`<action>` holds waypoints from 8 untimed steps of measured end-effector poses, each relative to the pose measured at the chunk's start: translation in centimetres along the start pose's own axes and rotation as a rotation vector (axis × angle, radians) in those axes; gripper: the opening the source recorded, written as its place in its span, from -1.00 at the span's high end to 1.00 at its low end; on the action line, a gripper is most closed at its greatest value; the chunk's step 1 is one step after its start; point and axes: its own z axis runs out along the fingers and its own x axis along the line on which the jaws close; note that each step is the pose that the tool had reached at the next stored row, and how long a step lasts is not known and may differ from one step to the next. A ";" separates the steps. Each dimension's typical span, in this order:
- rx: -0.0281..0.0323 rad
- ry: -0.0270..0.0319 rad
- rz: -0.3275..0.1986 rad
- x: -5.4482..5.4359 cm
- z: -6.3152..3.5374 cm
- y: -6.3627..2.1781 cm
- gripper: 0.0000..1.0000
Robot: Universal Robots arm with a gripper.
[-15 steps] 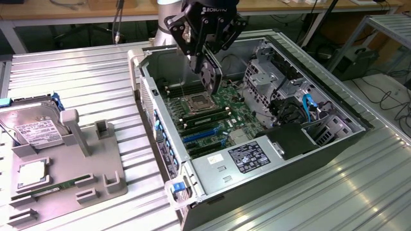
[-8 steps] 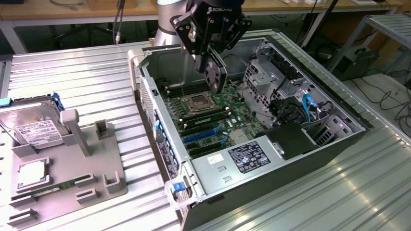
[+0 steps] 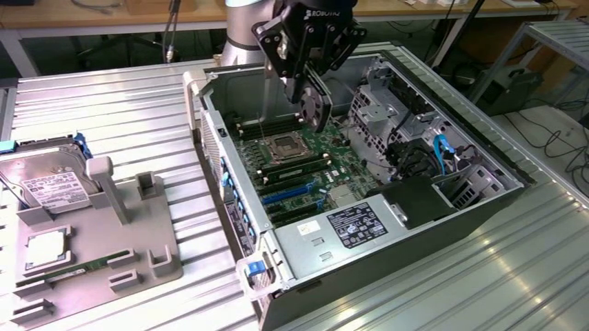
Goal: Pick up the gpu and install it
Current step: 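Pick up the gpu and move the gpu toward the slot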
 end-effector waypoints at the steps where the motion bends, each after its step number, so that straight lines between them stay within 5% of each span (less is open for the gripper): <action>1: 0.0000 0.0000 0.000 -0.1 0.00 0.00 0.44; 8: 0.0001 0.0000 0.000 -1.1 0.01 0.00 0.44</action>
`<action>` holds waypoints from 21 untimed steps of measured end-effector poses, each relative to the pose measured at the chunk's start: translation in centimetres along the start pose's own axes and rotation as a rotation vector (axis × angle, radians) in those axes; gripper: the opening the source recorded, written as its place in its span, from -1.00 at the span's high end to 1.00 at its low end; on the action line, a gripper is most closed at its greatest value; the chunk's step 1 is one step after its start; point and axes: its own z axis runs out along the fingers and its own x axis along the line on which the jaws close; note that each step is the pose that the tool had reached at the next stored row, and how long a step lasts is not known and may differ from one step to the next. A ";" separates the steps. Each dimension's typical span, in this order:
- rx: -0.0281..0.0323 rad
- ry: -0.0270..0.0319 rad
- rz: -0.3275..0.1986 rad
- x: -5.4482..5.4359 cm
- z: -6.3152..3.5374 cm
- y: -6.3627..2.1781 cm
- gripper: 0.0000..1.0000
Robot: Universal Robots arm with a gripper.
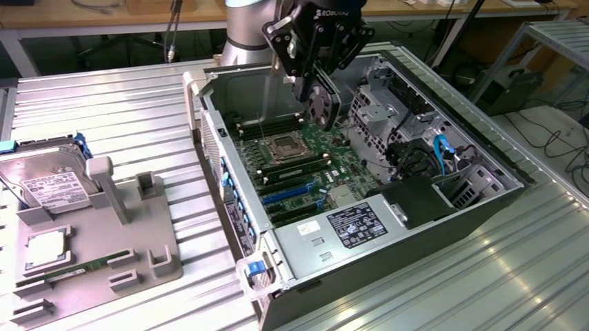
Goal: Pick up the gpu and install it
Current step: 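Pick up the gpu and move the gpu toward the slot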
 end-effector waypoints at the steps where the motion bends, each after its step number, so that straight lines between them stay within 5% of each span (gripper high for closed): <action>1: -0.0001 0.0000 0.000 -0.1 0.00 0.00 0.44; 21: -0.0001 0.0000 0.000 -2.0 0.02 0.00 0.44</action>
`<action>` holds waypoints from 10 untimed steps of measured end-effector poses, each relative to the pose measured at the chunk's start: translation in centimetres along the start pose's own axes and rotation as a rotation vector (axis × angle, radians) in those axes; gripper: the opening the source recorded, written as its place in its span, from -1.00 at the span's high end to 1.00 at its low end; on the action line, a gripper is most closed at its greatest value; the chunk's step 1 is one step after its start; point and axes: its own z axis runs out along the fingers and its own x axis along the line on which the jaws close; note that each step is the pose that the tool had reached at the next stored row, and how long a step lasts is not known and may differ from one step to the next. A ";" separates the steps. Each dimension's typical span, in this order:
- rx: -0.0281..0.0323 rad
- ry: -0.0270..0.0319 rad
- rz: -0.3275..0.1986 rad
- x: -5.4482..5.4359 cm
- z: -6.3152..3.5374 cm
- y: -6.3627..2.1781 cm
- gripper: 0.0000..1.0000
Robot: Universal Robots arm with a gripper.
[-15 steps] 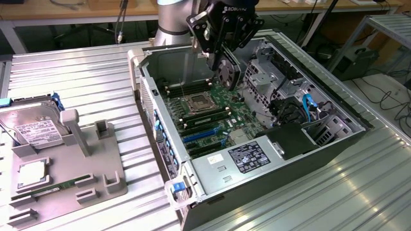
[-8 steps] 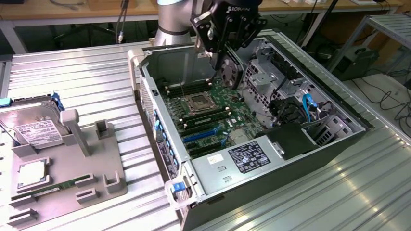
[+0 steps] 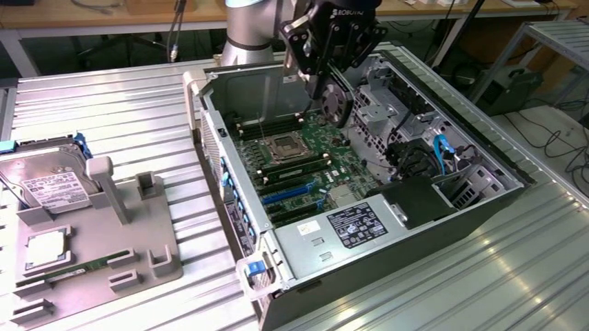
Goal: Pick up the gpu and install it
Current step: 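Pick up the gpu and move the gpu toward the slot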
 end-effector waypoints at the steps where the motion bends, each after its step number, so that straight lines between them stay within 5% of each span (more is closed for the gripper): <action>1: 0.0000 0.0000 0.000 -0.1 0.00 0.00 0.44; 10: -0.0001 0.0000 0.000 -1.0 0.02 0.00 0.44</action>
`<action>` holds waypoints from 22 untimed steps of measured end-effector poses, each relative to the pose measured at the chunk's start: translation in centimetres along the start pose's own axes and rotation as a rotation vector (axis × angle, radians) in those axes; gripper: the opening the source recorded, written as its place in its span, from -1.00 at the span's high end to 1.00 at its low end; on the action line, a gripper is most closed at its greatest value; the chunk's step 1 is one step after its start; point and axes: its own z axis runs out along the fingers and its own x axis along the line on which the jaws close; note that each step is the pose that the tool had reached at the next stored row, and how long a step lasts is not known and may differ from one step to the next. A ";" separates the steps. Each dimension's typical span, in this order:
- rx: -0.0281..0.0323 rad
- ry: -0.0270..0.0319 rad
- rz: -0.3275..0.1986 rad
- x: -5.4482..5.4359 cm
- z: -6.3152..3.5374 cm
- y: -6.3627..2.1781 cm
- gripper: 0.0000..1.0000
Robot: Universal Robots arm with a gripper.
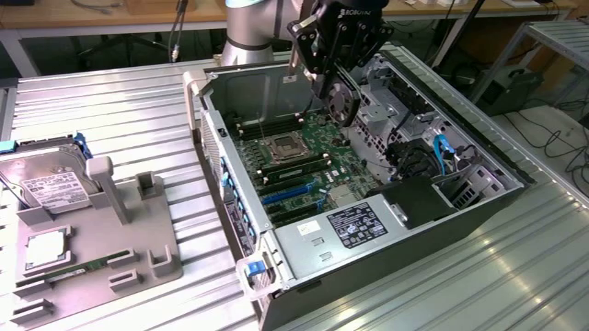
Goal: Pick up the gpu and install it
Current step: 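Pick up the gpu and move the gpu toward the slot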
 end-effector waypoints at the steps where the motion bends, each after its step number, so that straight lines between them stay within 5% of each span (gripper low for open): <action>1: 0.0001 0.0000 0.000 -0.1 0.00 0.00 0.44; 17: 0.0001 0.0000 0.000 -2.7 0.15 0.00 0.44; 22: -0.0002 0.0001 0.000 -2.8 0.17 0.00 0.44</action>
